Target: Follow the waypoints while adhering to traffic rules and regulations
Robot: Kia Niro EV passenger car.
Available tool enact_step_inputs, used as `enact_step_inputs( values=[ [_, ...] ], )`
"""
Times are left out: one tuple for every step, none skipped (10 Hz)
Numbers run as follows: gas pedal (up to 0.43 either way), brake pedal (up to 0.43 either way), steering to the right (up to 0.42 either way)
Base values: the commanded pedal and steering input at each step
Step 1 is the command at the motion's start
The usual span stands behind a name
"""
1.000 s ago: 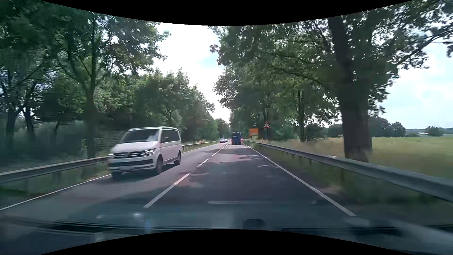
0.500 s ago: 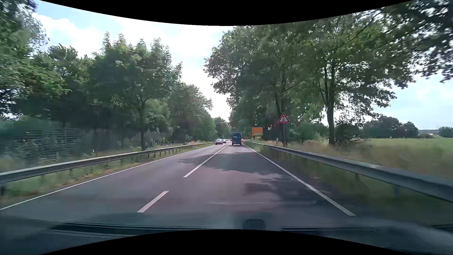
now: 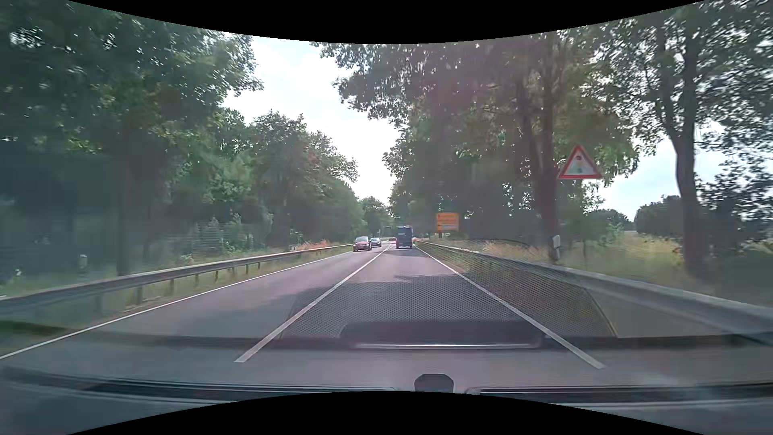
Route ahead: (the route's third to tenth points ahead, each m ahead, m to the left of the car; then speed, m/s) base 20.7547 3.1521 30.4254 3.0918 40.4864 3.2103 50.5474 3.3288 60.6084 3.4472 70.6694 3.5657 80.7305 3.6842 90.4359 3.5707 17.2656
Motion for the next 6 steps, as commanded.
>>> enact_step_inputs(
  values=[
    [0.039, 0.0, -0.002],
    [0.039, 0.0, -0.001],
    [0.028, 0.0, -0.002],
    [0.02, 0.0, -0.001],
    [0.02, 0.0, -0.001],
    [0.02, 0.0, -0.001]
  ],
)
